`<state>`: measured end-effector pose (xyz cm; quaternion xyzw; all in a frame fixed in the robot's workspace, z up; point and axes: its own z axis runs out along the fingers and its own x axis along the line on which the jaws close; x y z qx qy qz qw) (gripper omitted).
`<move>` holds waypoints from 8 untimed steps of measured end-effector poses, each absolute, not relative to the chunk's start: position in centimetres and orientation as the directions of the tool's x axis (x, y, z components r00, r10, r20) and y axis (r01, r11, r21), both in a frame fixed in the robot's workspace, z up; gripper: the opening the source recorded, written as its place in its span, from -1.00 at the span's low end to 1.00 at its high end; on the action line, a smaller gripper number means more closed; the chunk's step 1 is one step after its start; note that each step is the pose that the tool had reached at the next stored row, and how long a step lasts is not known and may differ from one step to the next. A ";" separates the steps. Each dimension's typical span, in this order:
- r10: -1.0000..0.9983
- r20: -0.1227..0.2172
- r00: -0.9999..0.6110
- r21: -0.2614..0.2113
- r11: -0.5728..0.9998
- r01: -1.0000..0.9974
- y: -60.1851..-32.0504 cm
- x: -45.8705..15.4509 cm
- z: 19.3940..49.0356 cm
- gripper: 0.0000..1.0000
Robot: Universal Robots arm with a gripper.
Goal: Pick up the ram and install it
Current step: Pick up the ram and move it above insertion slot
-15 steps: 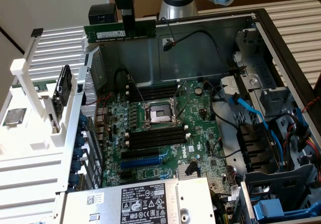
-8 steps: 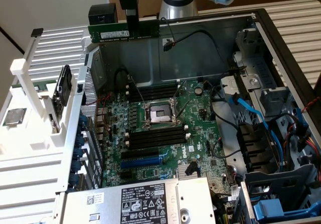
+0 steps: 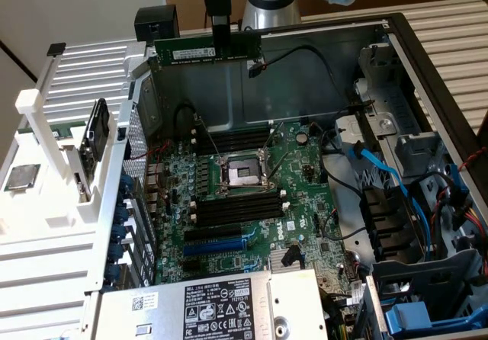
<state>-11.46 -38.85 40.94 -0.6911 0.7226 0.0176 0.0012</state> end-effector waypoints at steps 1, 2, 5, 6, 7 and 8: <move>-0.999 -0.026 -0.045 0.024 0.044 -0.999 -38.7 -11.2 40.8 -0.76; -0.999 -0.026 -0.045 0.024 0.044 -0.999 -38.6 -11.0 40.7 -0.76; -0.998 -0.032 -0.045 0.022 0.044 -0.999 -38.3 -10.4 40.3 -0.76; -0.998 -0.040 -0.045 0.020 0.044 -0.999 -38.3 -10.4 40.3 -0.76; -0.998 -0.050 -0.045 0.019 0.045 -0.999 -38.3 -10.4 40.3 -0.76; -0.996 -0.073 -0.046 0.016 0.045 -0.999 -38.4 -10.4 40.2 -0.76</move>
